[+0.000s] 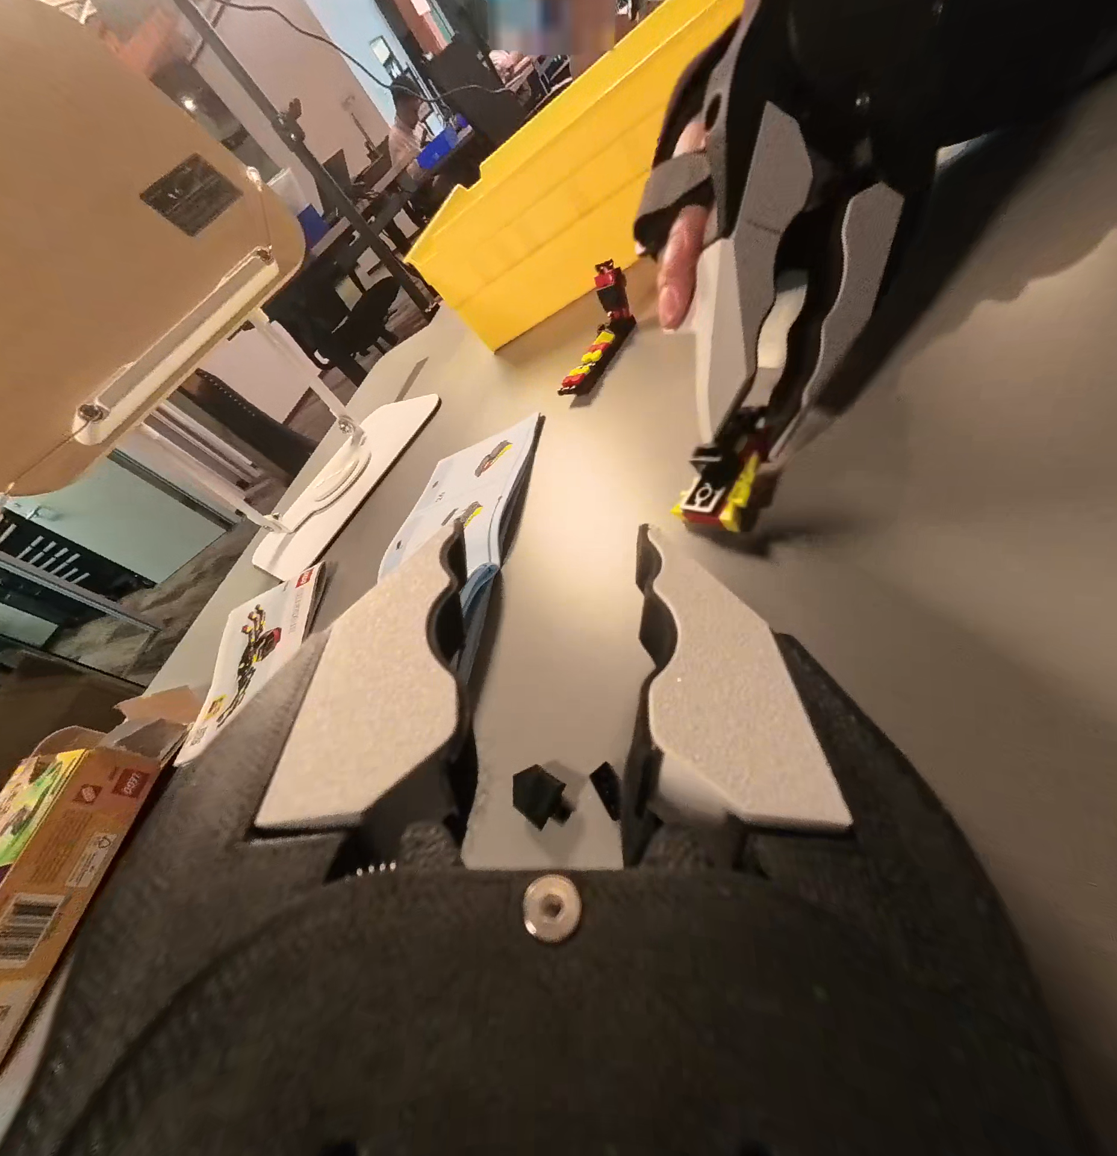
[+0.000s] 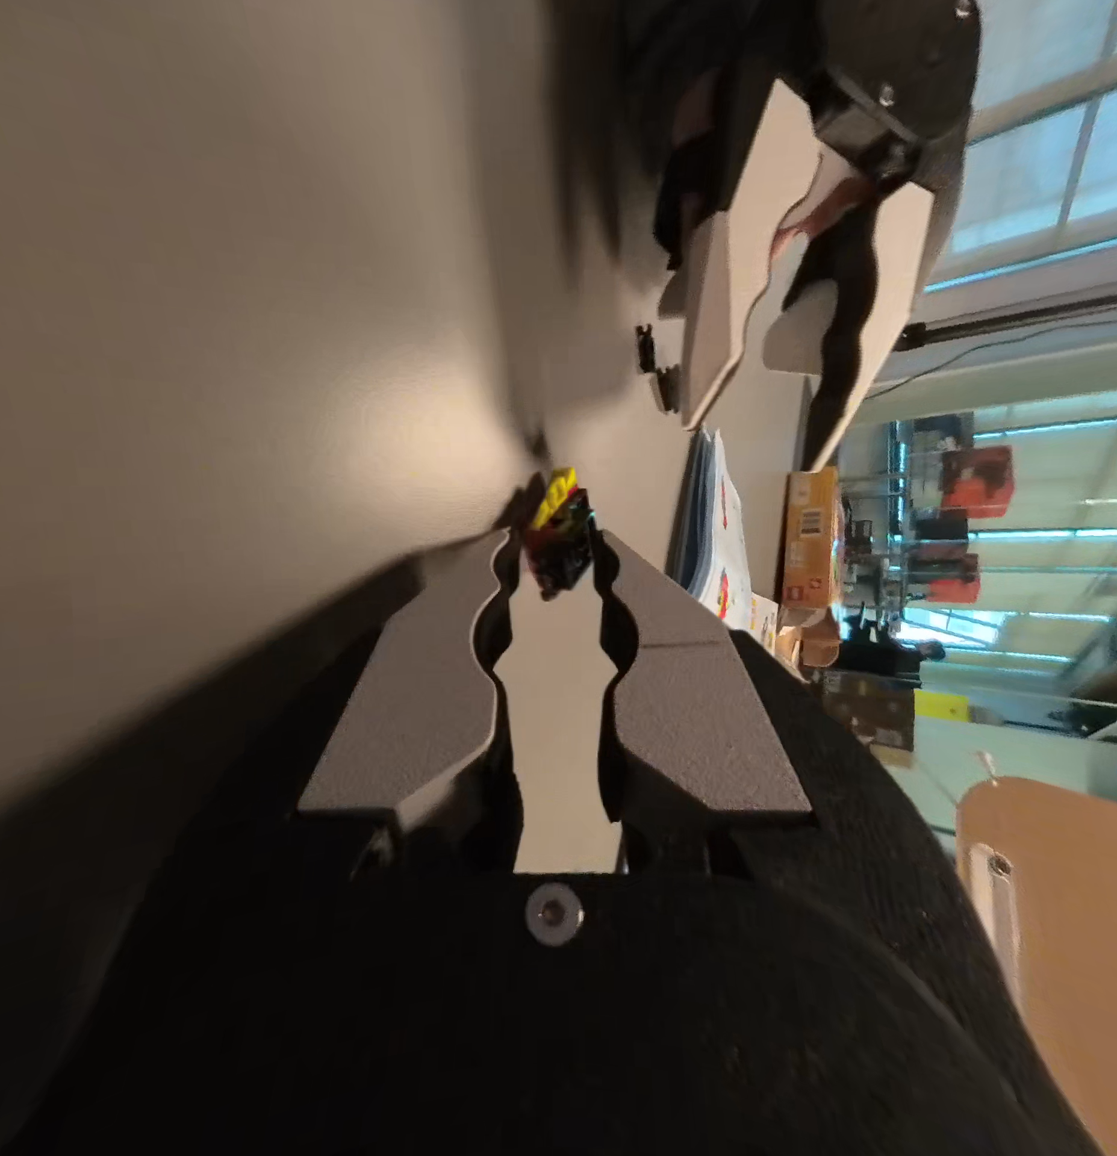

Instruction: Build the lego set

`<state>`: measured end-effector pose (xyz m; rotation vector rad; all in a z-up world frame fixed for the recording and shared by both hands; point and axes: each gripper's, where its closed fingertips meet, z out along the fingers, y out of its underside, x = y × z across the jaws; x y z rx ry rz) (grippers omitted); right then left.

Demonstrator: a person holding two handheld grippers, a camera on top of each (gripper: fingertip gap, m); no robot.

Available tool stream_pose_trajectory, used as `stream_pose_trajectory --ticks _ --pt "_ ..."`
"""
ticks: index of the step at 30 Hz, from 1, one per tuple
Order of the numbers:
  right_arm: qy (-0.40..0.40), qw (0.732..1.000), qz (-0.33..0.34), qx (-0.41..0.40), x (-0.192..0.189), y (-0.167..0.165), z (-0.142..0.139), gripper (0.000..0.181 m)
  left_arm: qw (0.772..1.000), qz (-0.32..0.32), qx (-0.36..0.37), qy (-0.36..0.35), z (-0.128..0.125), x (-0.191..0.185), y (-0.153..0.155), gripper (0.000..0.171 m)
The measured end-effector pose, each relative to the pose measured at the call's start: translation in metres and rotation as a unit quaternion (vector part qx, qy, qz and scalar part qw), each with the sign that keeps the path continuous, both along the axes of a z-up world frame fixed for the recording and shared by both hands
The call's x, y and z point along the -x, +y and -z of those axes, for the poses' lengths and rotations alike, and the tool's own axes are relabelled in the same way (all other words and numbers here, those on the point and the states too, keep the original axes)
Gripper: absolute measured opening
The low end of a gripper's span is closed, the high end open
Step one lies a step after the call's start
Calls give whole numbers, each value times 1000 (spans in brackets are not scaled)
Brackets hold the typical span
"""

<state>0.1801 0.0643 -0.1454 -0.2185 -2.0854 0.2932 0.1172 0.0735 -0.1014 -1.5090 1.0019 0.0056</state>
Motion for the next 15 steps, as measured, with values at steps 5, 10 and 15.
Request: stream_pose_trajectory --ticks 5,10,15 --pt "-2 1000 -4 24 -3 2 -2 32 1000 4 2 9 2 0 -1 53" --pt "-15 990 18 137 -11 14 -13 52 1000 -8 2 -7 -1 11 2 54" --pt "111 928 86 346 -3 62 -56 54 993 -44 -46 -99 -30 33 10 65"
